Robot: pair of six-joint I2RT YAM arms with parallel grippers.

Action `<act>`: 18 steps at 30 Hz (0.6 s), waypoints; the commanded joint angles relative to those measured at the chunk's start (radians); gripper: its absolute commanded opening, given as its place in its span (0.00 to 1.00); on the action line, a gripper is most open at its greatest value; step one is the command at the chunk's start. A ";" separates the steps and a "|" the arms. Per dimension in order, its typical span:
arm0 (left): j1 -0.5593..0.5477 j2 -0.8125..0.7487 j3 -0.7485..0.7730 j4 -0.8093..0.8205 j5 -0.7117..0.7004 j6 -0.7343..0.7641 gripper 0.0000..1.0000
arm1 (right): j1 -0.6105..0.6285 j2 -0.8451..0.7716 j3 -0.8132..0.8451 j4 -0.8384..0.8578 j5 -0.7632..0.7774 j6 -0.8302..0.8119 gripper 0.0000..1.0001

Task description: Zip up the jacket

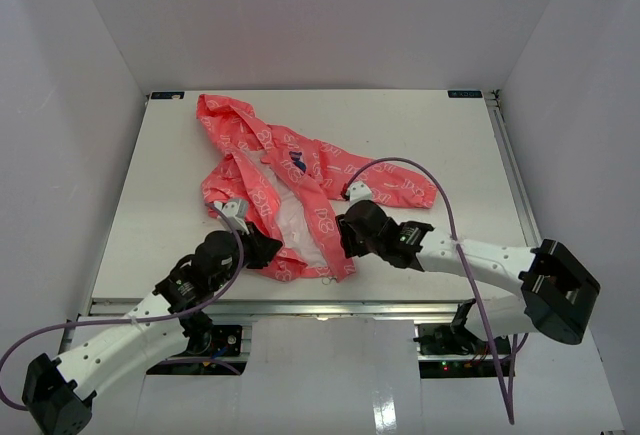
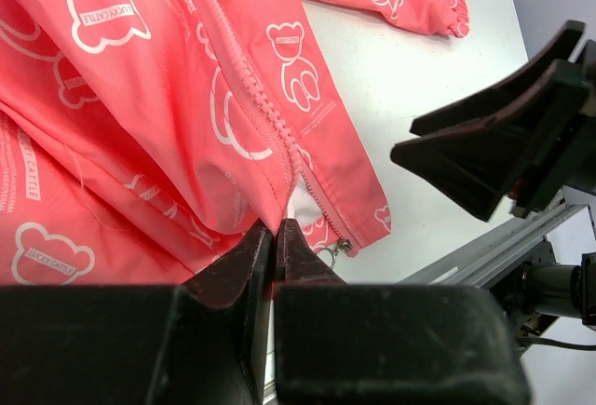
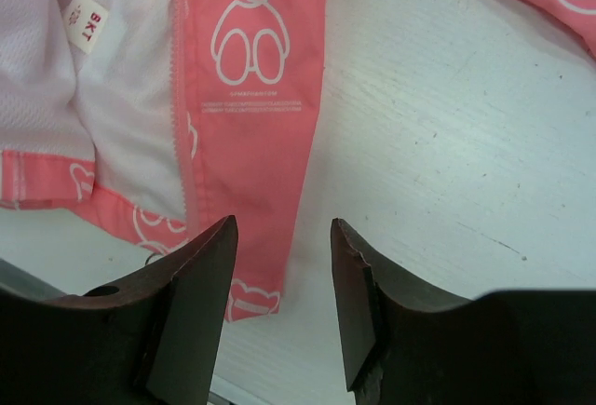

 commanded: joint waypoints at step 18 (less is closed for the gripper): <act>-0.001 -0.011 -0.005 -0.002 -0.023 0.016 0.00 | 0.153 0.056 -0.010 -0.051 -0.049 -0.109 0.51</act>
